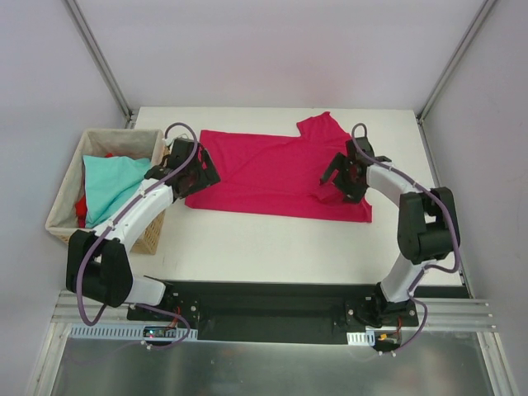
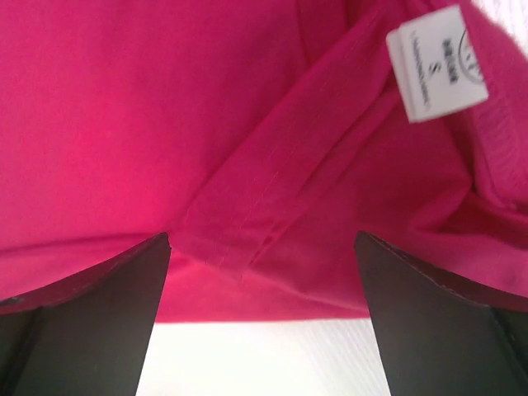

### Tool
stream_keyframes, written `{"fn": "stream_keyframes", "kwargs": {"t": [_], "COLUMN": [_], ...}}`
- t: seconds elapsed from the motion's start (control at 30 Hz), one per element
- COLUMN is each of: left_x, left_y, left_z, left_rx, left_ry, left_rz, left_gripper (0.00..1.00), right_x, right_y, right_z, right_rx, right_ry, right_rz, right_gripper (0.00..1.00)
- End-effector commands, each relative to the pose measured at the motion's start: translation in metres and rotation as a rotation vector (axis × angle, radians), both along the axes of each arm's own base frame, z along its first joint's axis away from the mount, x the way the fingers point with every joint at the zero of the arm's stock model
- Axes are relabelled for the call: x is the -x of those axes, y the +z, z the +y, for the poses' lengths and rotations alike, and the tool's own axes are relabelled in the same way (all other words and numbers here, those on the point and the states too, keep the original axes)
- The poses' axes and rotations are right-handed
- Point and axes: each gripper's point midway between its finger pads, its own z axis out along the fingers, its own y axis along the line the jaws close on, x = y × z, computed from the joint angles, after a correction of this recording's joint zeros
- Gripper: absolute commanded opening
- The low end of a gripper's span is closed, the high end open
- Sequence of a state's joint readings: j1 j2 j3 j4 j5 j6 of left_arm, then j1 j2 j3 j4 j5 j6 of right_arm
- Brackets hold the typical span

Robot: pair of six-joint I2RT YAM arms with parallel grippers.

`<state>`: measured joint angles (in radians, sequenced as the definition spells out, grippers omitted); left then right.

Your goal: Fold and stack the t-shirts

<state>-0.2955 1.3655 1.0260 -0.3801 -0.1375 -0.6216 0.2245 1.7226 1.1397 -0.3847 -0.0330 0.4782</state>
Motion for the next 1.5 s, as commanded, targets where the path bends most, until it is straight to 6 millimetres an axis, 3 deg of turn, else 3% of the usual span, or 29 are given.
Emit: {"fn": "stream_keyframes", "kwargs": {"t": [0.0, 0.13, 0.53, 0.67, 0.7, 0.9, 1.03, 1.27, 1.43, 1.47], "left_x": [-0.003, -0.002, -0.003, -0.003, -0.003, -0.002, -0.002, -0.001, -0.001, -0.001], "left_y": [0.005, 0.003, 0.003, -0.001, -0.003, -0.005, -0.003, -0.007, -0.008, -0.009], "left_z": [-0.006, -0.005, -0.002, -0.002, -0.002, 0.003, 0.005, 0.005, 0.006, 0.007], "left_rx": [0.036, 0.029, 0.010, 0.007, 0.005, 0.000, 0.000, 0.004, -0.001, -0.002], "left_ry": [0.007, 0.010, 0.008, 0.007, 0.008, 0.017, 0.021, 0.024, 0.028, 0.028], "left_rz": [-0.011, -0.007, -0.012, 0.002, 0.006, 0.010, 0.004, 0.016, 0.017, 0.020], "left_gripper": [0.82, 0.82, 0.82, 0.82, 0.82, 0.82, 0.82, 0.82, 0.82, 0.82], "right_x": [-0.033, -0.034, -0.027, -0.030, -0.031, -0.035, -0.034, -0.040, -0.050, -0.052], "right_y": [0.016, 0.008, -0.009, -0.013, -0.013, -0.015, -0.014, -0.006, 0.001, 0.000], "right_z": [-0.006, -0.011, -0.010, -0.009, -0.009, -0.008, -0.009, -0.005, 0.000, 0.001], "right_rx": [0.043, 0.072, 0.099, 0.102, 0.104, 0.104, 0.114, 0.104, 0.097, 0.093], "right_ry": [-0.072, -0.075, -0.075, -0.073, -0.072, -0.068, -0.063, -0.056, -0.042, -0.036], "right_rz": [-0.081, -0.070, -0.010, -0.009, -0.010, -0.005, -0.005, -0.030, -0.053, -0.051], "right_gripper": [0.94, 0.81, 0.73, 0.58, 0.50, 0.49, 0.57, 0.17, 0.09, 0.03]}}
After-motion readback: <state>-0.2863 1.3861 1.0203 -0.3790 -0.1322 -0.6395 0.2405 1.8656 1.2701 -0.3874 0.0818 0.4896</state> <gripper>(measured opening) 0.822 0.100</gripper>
